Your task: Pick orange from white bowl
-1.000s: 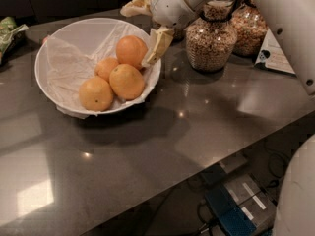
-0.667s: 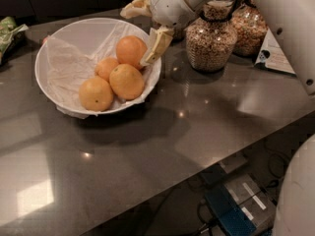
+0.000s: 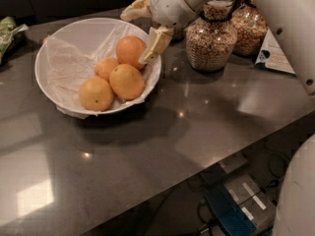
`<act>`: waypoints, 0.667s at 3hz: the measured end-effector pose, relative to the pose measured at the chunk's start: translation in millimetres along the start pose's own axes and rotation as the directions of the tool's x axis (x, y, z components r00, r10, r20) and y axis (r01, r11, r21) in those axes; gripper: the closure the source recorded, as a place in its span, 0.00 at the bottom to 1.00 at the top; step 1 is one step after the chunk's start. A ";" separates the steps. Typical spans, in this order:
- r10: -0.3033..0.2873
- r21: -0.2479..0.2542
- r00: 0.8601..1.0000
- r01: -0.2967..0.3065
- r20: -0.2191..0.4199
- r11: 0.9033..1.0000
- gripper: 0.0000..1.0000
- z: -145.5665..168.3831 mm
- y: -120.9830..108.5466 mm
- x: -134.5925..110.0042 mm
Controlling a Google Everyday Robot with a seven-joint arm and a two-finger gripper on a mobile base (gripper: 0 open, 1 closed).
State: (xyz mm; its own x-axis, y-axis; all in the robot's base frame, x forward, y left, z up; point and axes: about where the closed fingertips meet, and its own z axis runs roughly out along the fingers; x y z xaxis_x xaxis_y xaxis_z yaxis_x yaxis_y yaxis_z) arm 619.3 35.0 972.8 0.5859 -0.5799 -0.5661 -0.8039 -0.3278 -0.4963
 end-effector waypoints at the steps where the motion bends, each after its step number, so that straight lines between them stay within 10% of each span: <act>1: 0.000 0.000 1.000 0.000 0.000 1.000 0.23 0.0 0.0 0.0; 2: 0.000 0.000 1.000 0.000 0.000 1.000 0.22 0.2 0.0 0.2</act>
Offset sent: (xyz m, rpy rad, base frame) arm 0.0000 0.0000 0.0000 0.0000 0.0000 0.0000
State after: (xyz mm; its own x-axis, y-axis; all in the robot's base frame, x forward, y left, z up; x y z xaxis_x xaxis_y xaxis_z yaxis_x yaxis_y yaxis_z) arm 619.4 35.0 972.6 0.5857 -0.5800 -0.5661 -0.8041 -0.3280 -0.4959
